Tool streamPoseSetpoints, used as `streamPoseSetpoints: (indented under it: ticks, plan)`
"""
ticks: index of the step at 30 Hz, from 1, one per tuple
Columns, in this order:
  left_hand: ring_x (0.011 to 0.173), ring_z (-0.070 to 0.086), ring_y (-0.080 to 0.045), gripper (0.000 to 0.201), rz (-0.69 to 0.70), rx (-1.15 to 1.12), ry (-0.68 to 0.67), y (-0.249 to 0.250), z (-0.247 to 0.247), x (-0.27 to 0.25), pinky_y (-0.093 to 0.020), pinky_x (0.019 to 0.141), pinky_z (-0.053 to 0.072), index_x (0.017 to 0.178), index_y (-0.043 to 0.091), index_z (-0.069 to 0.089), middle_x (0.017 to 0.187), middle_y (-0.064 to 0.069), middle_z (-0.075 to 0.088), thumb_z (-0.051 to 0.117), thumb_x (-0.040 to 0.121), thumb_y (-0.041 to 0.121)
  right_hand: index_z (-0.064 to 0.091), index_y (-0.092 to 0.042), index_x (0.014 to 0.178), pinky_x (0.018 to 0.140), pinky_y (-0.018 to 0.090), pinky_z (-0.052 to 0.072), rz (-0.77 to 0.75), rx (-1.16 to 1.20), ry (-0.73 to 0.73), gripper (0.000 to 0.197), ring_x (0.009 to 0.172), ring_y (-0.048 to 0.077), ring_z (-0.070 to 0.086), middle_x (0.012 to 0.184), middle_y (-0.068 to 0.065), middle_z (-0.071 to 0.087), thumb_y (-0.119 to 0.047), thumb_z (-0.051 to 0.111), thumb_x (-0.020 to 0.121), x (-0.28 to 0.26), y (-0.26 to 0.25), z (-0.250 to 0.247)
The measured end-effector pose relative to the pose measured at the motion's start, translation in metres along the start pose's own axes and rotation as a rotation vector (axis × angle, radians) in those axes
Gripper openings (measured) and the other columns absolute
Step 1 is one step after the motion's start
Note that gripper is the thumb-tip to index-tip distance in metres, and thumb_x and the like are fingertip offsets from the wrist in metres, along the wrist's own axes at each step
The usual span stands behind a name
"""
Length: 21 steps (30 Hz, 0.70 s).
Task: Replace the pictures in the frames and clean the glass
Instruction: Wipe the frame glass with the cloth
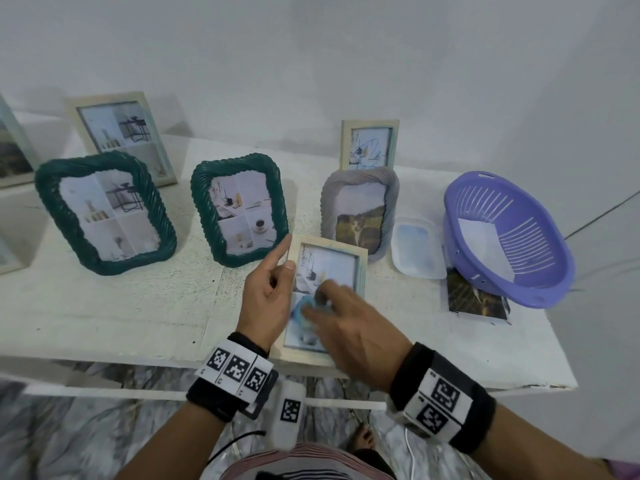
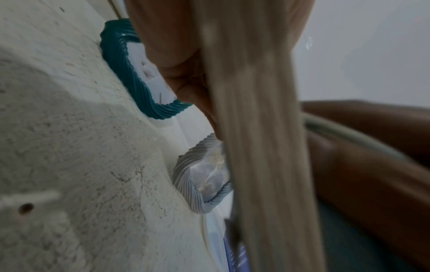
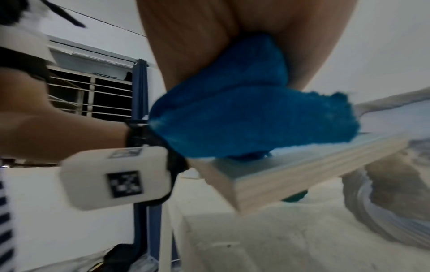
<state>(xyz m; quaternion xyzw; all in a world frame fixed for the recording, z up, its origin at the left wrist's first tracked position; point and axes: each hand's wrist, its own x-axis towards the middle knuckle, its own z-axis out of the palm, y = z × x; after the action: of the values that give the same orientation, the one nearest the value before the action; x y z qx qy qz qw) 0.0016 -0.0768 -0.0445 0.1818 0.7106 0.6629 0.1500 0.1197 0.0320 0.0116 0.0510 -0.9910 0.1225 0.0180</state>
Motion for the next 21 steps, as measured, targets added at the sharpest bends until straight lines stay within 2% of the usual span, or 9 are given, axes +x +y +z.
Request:
streamPoseSetpoints:
  ticks: [1,3,6,10,12,14,15,18,21]
  plan:
    - [0.060,0.039,-0.018,0.041,-0.010,-0.012,-0.001,-0.003,-0.001,0.001,-0.028,0.059,0.038,0.142,0.036,0.050,0.074,-0.008,0.046,0.049,0.102,0.026,0.062,-0.010,0.110,0.068,0.029,0.052,-0.061,0.026,-0.058,0.020,0.080,0.019,0.050,0.104,0.007,0.049,-0.013,0.050,0.094,-0.007,-0.005,0.000]
    - [0.070,0.045,-0.020,0.041,-0.021,-0.019,-0.002,-0.006,-0.002,0.002,-0.035,0.067,0.043,0.139,0.041,0.051,0.084,-0.005,0.051,0.050,0.098,0.033,0.062,-0.013,0.114,0.066,0.031,0.052,-0.145,0.045,-0.124,0.022,0.083,0.022,0.051,0.106,0.008,0.049,-0.014,0.051,0.094,-0.015,-0.004,-0.004]
    - [0.060,0.037,-0.016,0.042,-0.014,-0.015,0.007,-0.005,-0.001,0.001,-0.026,0.058,0.036,0.143,0.033,0.049,0.075,-0.005,0.043,0.049,0.102,0.022,0.063,-0.015,0.115,0.067,0.031,0.055,-0.099,-0.012,-0.065,0.024,0.087,0.023,0.052,0.107,0.009,0.051,-0.017,0.053,0.093,-0.011,0.015,-0.011]
    - [0.055,0.026,-0.014,0.042,-0.006,-0.013,0.016,-0.001,0.000,0.000,-0.022,0.050,0.029,0.143,0.029,0.049,0.073,-0.006,0.041,0.048,0.103,0.018,0.066,-0.007,0.103,0.059,0.037,0.053,0.057,-0.057,0.085,0.021,0.075,0.025,0.051,0.101,0.013,0.051,-0.005,0.063,0.082,0.003,0.030,-0.016]
    - [0.055,0.027,-0.016,0.042,-0.026,-0.015,0.015,-0.002,-0.003,0.002,-0.023,0.051,0.030,0.143,0.031,0.048,0.075,-0.007,0.043,0.048,0.103,0.018,0.065,-0.007,0.104,0.063,0.034,0.054,-0.010,-0.034,0.037,0.015,0.077,0.022,0.051,0.101,0.009,0.051,-0.010,0.060,0.090,0.001,0.017,-0.012]
    - [0.061,0.035,-0.019,0.042,-0.029,-0.030,0.013,-0.003,-0.006,0.005,-0.029,0.058,0.036,0.142,0.035,0.050,0.079,-0.007,0.047,0.048,0.103,0.019,0.063,-0.009,0.111,0.067,0.031,0.054,-0.117,0.006,-0.086,0.019,0.082,0.021,0.051,0.104,0.008,0.049,-0.015,0.052,0.097,-0.009,0.004,-0.009]
    - [0.062,0.037,-0.021,0.042,-0.031,-0.037,0.010,-0.003,-0.007,0.005,-0.031,0.060,0.037,0.141,0.036,0.050,0.081,-0.007,0.049,0.048,0.103,0.019,0.063,-0.011,0.114,0.066,0.032,0.053,-0.158,0.016,-0.127,0.021,0.085,0.023,0.051,0.106,0.009,0.049,-0.014,0.052,0.097,-0.014,0.002,-0.010]
    - [0.057,0.031,-0.018,0.042,-0.031,-0.034,0.004,-0.001,-0.007,0.003,-0.027,0.054,0.033,0.141,0.035,0.050,0.076,-0.008,0.048,0.047,0.103,0.017,0.064,-0.015,0.112,0.064,0.033,0.055,-0.192,-0.027,-0.173,0.021,0.090,0.023,0.051,0.109,0.009,0.049,-0.018,0.056,0.094,-0.017,0.018,-0.020]
    - [0.074,0.045,-0.018,0.042,-0.024,-0.073,0.016,0.001,-0.008,0.006,-0.033,0.070,0.043,0.142,0.028,0.051,0.088,-0.004,0.056,0.048,0.102,0.015,0.067,-0.017,0.102,0.057,0.032,0.053,-0.130,-0.116,-0.125,0.015,0.084,0.020,0.048,0.106,0.007,0.050,-0.015,0.058,0.091,-0.011,0.038,-0.029]
